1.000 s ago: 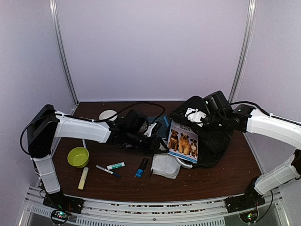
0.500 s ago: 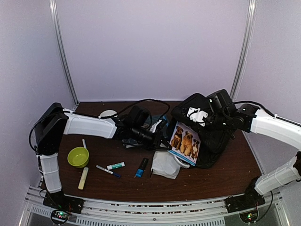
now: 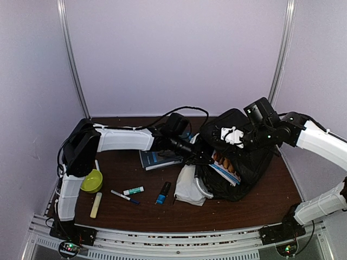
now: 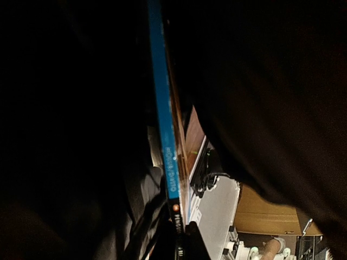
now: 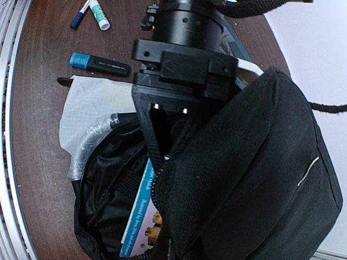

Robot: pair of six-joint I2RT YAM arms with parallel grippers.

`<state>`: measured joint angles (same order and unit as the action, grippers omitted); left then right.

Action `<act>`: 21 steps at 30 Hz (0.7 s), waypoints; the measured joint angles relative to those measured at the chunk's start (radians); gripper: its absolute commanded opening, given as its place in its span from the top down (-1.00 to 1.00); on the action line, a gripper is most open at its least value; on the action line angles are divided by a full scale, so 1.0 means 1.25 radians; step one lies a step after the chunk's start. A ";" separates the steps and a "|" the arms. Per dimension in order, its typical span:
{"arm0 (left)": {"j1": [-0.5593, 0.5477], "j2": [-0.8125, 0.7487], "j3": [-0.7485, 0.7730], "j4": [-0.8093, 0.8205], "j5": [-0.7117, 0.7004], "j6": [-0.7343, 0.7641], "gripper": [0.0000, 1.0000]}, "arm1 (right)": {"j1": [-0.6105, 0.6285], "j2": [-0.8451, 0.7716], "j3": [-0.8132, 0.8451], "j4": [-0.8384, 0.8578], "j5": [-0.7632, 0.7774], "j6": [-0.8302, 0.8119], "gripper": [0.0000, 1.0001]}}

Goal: Pack the student bag
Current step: Adjust the book in the largest pocket of the bag.

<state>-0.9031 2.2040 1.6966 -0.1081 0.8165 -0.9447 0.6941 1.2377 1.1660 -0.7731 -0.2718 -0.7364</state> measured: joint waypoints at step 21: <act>-0.016 0.072 0.078 0.006 -0.127 -0.060 -0.06 | -0.014 -0.004 -0.021 -0.058 -0.022 -0.106 1.00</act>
<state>-0.9226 2.2944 1.7939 -0.1001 0.6579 -1.0191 0.6769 1.2327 1.1397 -0.8455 -0.2989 -0.8684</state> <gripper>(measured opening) 0.516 0.030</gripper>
